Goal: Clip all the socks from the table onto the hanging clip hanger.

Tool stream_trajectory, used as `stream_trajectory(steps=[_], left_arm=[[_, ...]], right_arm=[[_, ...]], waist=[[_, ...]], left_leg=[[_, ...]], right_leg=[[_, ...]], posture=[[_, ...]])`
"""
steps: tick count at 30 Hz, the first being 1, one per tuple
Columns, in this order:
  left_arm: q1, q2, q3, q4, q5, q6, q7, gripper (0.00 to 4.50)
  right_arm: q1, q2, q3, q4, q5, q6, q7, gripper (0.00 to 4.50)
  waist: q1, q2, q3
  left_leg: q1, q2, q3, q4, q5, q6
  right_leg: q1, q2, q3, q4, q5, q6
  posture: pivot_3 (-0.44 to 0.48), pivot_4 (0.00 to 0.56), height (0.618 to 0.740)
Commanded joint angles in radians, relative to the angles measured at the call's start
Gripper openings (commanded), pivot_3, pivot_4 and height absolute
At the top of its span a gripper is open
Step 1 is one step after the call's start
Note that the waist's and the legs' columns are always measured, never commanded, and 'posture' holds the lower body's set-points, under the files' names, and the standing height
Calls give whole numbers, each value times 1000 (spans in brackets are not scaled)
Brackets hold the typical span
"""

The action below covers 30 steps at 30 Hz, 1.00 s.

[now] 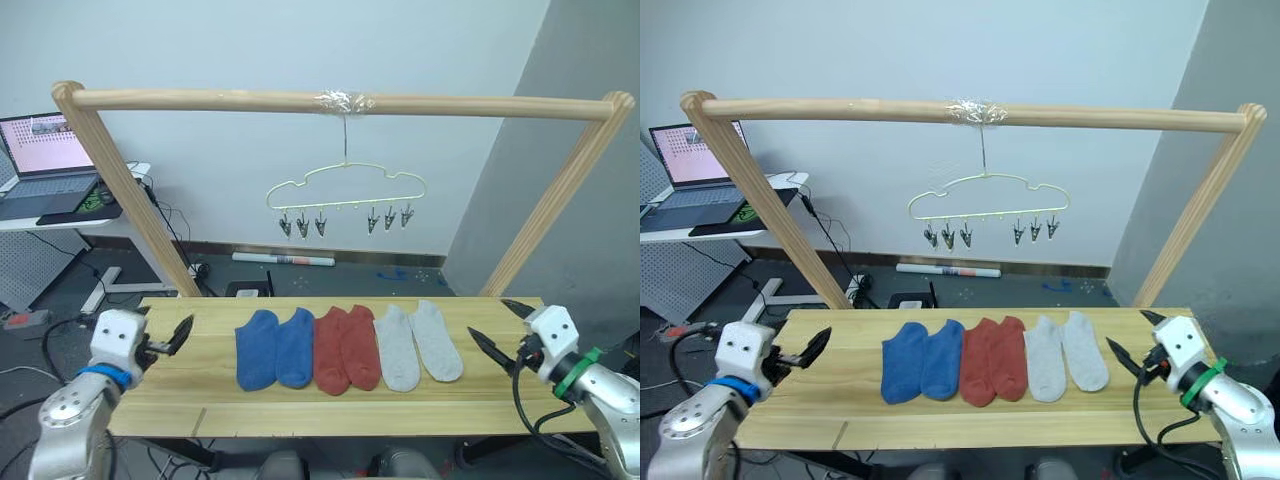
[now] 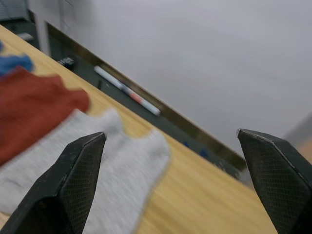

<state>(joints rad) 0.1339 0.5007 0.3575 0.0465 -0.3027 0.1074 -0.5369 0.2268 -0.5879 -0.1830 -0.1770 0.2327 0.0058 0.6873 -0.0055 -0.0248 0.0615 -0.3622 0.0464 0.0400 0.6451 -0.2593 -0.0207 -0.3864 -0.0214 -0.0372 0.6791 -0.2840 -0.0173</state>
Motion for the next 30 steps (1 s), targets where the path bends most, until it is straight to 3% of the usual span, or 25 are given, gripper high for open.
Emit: stream_trajectory(steps=[1, 7, 15, 18, 21, 30], left_arm=[[-61, -37, -46, -136, -11, 36, 49, 4443], [-230, -126, -116, -198, 5, 77, 146, 4443], [-387, -218, -179, -141, 10, 73, 191, 4443], [-423, -253, -188, -99, 15, 52, 204, 3952], [-444, -272, -190, -73, 25, 36, 217, 3089], [-517, -313, -190, 36, 56, -54, 260, 3089]], right_arm=[[-38, 5, 20, -185, 50, 86, -24, 4500], [-204, 42, 115, -406, 133, 317, -91, 4500], [-399, 102, 226, -467, 144, 467, -147, 4500], [-438, 120, 241, -466, 144, 491, -161, 4500], [-452, 131, 249, -483, 152, 516, -170, 4500], [-467, 150, 275, -512, 165, 560, -174, 4500]], waist=[[0, -2, 12], [-8, -8, 54], [-30, -13, 101], [-36, -14, 116], [-44, -14, 128], [-63, -15, 145]], left_leg=[[0, 0, 0, 0, 0, 0], [0, 0, 0, 1, 0, 0], [-5, 0, 0, 0, -2, -4], [-6, 0, 0, 0, -3, -4], [-8, 0, -1, 0, -3, -5], [-20, 0, -2, 1, -3, -5]], right_leg=[[0, 0, 0, 0, 0, 0], [0, 2, 2, 0, 1, 2], [-2, 2, 3, -3, 0, 5], [-3, 1, 2, -3, -1, 7], [-4, 1, 1, -5, -1, 7], [-15, 1, 0, -4, -1, 8]], posture=[[-86, 89, 740], [-110, 150, 740], [-196, 202, 740], [-209, 213, 740], [-222, 226, 740], [-241, 246, 740]])
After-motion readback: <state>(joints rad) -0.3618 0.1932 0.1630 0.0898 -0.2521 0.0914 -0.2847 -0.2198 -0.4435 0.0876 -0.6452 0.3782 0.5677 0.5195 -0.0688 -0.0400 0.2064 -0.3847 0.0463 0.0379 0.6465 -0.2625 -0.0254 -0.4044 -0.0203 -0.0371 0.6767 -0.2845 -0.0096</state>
